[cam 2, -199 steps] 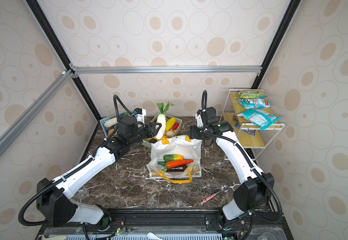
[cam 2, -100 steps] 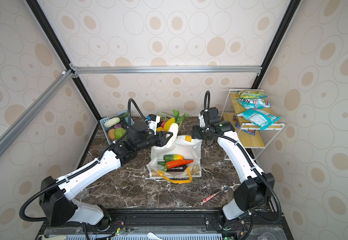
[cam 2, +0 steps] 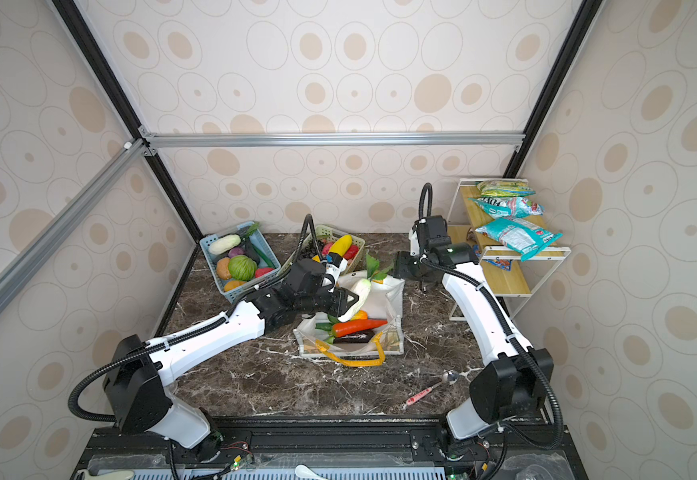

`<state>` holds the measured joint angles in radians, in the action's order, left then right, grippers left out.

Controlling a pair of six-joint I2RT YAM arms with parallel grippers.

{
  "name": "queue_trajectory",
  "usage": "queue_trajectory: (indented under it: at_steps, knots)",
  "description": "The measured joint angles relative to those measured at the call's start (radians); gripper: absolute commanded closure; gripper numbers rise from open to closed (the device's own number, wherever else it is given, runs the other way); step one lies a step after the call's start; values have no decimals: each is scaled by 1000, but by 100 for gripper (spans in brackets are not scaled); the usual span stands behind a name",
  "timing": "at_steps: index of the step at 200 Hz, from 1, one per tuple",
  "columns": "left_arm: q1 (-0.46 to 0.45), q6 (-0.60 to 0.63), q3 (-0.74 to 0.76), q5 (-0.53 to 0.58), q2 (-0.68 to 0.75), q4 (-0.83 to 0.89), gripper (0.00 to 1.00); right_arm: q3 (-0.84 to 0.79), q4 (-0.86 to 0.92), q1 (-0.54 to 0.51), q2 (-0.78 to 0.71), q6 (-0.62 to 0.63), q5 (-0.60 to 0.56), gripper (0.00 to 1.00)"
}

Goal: Place the food into the grocery bag and tie it
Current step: 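Lower the bok choy into the tote and open the left gripper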

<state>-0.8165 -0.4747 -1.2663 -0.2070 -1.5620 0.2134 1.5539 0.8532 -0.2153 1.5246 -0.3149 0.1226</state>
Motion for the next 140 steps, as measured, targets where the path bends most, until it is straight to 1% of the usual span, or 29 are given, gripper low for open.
queue_trajectory:
  at_steps: [66, 110, 140]
  knots:
    - [-36, 65, -1, 23, -79, 52, 62, 0, 0, 3, -5, 0, 5, 35]
    - [-43, 91, -5, 63, -122, 88, 60, 0, 0, 3, -5, 1, 8, 35]
    - [-53, 109, -20, 95, -156, 112, 57, 0, 0, 3, -5, 1, 12, 35]
